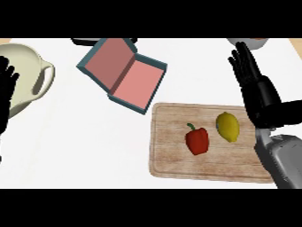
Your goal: Pick the lemon from the cutting board and place it in the cardboard box
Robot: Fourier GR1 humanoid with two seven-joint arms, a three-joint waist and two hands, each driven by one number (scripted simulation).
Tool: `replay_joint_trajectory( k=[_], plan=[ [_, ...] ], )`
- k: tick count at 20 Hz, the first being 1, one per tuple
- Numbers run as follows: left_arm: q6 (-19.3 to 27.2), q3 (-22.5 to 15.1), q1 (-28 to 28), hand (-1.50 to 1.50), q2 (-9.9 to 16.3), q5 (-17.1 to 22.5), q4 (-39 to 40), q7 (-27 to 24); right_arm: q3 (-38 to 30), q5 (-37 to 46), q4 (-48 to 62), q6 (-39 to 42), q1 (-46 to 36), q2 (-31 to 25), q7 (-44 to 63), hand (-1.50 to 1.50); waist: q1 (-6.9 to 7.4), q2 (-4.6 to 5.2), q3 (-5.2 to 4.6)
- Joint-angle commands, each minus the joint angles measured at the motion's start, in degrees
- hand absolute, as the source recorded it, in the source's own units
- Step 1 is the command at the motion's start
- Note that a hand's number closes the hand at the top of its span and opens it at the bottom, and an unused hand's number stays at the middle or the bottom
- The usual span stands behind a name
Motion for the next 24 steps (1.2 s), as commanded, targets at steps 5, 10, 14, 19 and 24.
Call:
replay_joint_trajectory(
  k=[5, 10, 14, 19, 24],
  plan=[
    [-7.97, -10.75, -1.39, 0.0, -2.79, -4.1, -4.07, -2.88, 0.44, 9.94, 6.02, -18.62, 9.09, 2.85, 10.88, -1.5, -3.37, 0.66, 0.14],
    [-10.1, -13.9, -0.1, 0.0, -4.0, -3.87, -4.6, -2.41, 5.27, 28.21, 14.12, -22.99, 16.16, -9.55, 9.8, -1.5, -5.33, 1.15, -0.71],
    [-10.61, -16.25, -0.6, 0.0, -5.22, -4.83, -5.25, -1.92, 10.82, 42.12, 13.99, -28.43, 18.95, -13.92, 15.43, -1.5, -3.77, 0.02, -0.47],
    [-10.19, -18.75, 0.06, 0.0, -7.11, -6.53, -5.11, -2.4, 14.53, 54.73, 6.42, -25.21, 17.23, -16.07, 31.92, -1.5, -2.64, -0.47, -0.53],
    [-10.34, -19.4, -0.42, 0.0, -8.17, -6.78, -4.33, -1.92, 18.3, 59.35, -4.97, -11.19, 16.2, -15.82, 48.3, -1.5, -2.4, -0.43, -0.41]
  ],
)
